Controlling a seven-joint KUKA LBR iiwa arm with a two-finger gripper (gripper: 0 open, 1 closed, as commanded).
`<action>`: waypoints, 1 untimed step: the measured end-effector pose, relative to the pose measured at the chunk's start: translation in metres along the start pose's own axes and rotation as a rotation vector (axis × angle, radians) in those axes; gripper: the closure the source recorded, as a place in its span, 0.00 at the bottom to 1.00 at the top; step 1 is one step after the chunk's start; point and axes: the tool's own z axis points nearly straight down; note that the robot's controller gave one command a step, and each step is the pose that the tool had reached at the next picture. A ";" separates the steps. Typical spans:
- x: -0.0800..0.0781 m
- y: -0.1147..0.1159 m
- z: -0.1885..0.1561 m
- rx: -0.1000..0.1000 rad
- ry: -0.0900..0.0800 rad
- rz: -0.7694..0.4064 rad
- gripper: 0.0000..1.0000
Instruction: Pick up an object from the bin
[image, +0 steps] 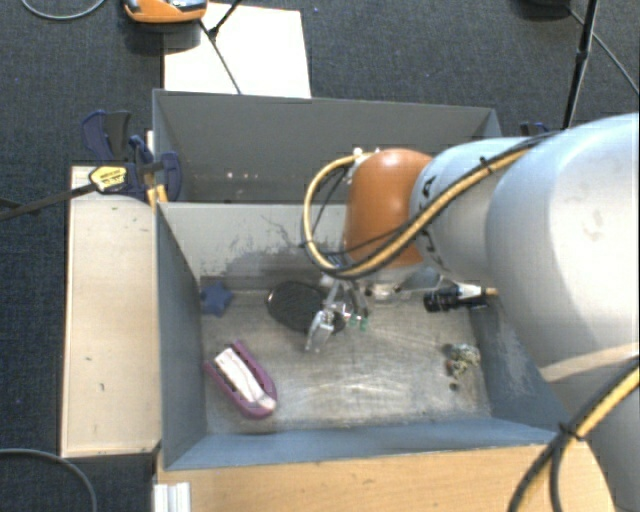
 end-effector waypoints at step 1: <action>-0.003 -0.001 -0.002 -0.001 -0.007 -0.001 1.00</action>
Offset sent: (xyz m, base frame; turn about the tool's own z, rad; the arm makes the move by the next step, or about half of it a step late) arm 0.0000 0.0000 0.0000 0.0000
